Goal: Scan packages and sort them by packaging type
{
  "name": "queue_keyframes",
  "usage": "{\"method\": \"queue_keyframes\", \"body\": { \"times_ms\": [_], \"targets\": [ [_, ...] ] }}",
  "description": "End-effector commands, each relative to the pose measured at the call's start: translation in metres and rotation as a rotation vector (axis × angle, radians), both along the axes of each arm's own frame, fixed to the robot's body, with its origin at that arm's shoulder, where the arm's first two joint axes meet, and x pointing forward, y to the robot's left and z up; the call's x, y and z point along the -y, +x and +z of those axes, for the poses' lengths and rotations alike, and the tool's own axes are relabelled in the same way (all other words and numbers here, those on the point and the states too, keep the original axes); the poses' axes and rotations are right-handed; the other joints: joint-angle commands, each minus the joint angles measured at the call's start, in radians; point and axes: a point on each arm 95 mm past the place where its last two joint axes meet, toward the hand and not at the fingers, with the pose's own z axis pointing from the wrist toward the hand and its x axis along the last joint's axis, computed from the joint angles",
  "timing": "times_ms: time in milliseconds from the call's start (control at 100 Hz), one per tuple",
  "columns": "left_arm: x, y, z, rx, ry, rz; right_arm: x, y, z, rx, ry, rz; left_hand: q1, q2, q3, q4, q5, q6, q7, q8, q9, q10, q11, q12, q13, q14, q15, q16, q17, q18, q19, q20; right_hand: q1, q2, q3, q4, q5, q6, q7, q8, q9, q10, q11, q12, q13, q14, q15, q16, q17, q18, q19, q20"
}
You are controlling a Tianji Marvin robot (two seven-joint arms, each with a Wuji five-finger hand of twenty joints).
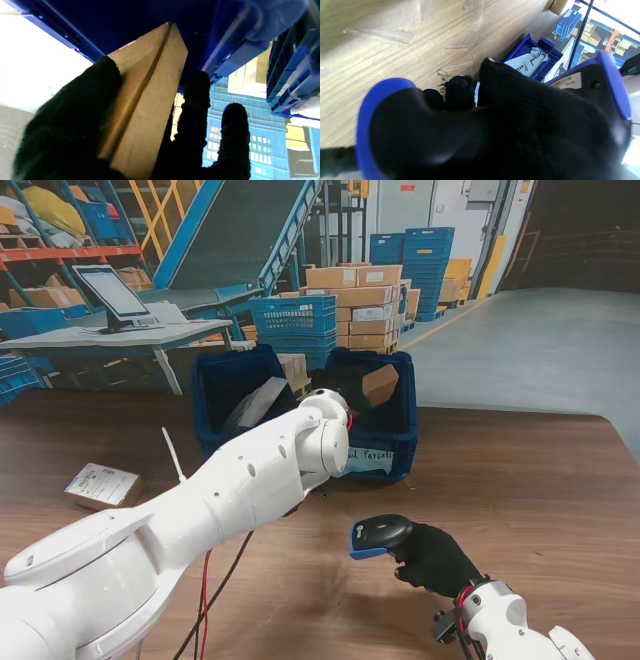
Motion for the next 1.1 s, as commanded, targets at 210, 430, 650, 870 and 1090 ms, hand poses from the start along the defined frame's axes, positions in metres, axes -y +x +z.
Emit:
{"method": "queue_keyframes", "body": {
  "times_ms": [210,430,650,870,1090],
  "targets": [
    [-0.001,0.004,0.001,-0.044,0.050,0.040,-0.003,-0.002,-0.001,-0.013,0.012,0.020,-0.230,0.181,0.145,0.021,-0.026,0.002,-0.162,0.026,-0.217,-0.003,0.094,-0.244,-0.147,0.028,-0.127,-0.083,-0.076,0.023,-0.095,0.014,0.092,0.045,0.093,0.010,0.066,-0.039,0.029,0.019,0.014,0.017,-0.004,0.009,0.015,0.017,0.010,0.022,0.014,0.008,0.036,0.025],
    [-0.003,0.008,-0.003,-0.061,0.083,0.044,-0.003,-0.001,0.000,-0.013,0.011,0.019,-0.318,0.197,0.056,-0.006,-0.090,0.083,-0.583,-0.215,-0.467,0.072,-0.141,-0.426,-0.351,0.066,-0.313,-0.265,-0.158,0.007,-0.234,-0.021,0.092,0.045,0.094,0.010,0.067,-0.036,0.028,0.019,0.014,0.018,-0.004,0.010,0.016,0.019,0.011,0.023,0.013,0.009,0.037,0.025],
    [-0.004,0.009,-0.003,-0.033,0.131,0.032,-0.002,0.000,0.001,-0.013,0.010,0.020,-0.375,0.222,-0.063,-0.030,-0.153,0.132,-0.832,-0.324,-0.623,0.111,-0.243,-0.511,-0.457,0.074,-0.388,-0.350,-0.191,-0.006,-0.302,-0.023,0.093,0.045,0.095,0.010,0.067,-0.036,0.028,0.019,0.015,0.018,-0.004,0.011,0.016,0.018,0.011,0.025,0.013,0.010,0.037,0.027],
    [-0.006,0.007,0.002,-0.008,0.133,0.023,-0.002,0.000,0.002,-0.011,0.008,0.016,-0.363,0.231,-0.079,-0.025,-0.111,0.121,-0.851,-0.317,-0.587,0.099,-0.234,-0.514,-0.433,0.068,-0.373,-0.343,-0.179,-0.004,-0.292,-0.001,0.093,0.045,0.095,0.010,0.067,-0.036,0.028,0.020,0.014,0.018,-0.004,0.011,0.015,0.020,0.011,0.025,0.012,0.005,0.035,0.025],
    [-0.029,-0.008,0.017,0.041,0.190,0.014,-0.004,0.001,0.004,-0.003,0.009,0.013,-0.357,0.244,-0.084,-0.018,-0.071,0.098,-0.840,-0.305,-0.557,0.089,-0.226,-0.511,-0.427,0.071,-0.375,-0.343,-0.176,0.001,-0.294,0.003,0.092,0.045,0.094,0.010,0.067,-0.036,0.028,0.020,0.014,0.018,-0.004,0.011,0.016,0.020,0.011,0.025,0.011,0.003,0.035,0.025]
  ]
}}
